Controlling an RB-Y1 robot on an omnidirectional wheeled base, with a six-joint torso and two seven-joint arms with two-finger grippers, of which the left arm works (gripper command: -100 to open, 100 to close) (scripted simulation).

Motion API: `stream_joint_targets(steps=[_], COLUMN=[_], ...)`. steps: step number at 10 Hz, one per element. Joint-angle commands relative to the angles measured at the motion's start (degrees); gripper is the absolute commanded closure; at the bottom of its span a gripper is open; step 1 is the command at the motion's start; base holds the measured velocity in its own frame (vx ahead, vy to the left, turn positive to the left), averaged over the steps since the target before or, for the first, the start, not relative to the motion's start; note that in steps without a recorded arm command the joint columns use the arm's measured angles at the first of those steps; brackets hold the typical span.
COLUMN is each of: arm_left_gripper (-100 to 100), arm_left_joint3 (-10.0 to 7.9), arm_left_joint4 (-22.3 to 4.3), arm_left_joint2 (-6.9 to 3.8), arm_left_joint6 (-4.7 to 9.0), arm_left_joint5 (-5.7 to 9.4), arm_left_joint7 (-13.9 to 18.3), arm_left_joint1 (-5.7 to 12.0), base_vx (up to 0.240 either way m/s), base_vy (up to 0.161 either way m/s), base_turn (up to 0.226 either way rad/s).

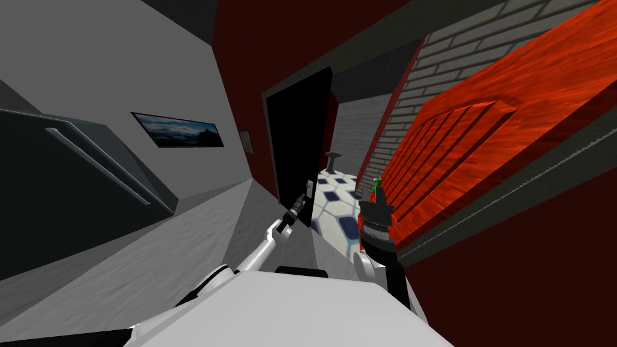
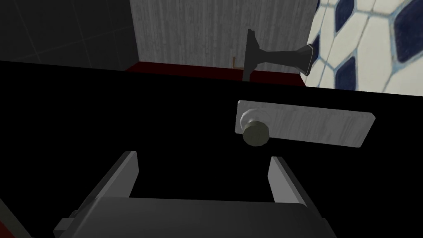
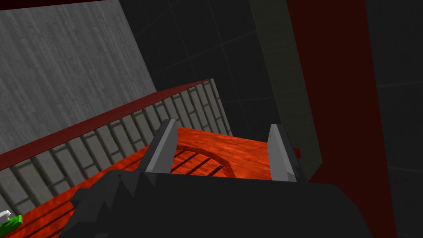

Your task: Push the door open

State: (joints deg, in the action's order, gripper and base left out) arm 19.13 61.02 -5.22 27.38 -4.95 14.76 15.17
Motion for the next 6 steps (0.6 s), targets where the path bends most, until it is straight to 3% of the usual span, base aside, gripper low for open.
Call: stream_joint_targets(steps=[1,6], arm_left_gripper=[-100,-100], arm_left_joint3=[0.43,2.49], arm_left_joint4=[-1.92,-11.31], arm_left_joint2=[0.06,0.87], arm_left_joint6=[-0.09,-0.46], arm_left_joint5=[-0.27,-1.65], arm_left_joint7=[0.71,3.77], arm_left_joint1=[1.18,6.76], base_vx=[0.080,0.141], base_vy=[0.083,0.127], base_turn=[-0.017,-0.035])
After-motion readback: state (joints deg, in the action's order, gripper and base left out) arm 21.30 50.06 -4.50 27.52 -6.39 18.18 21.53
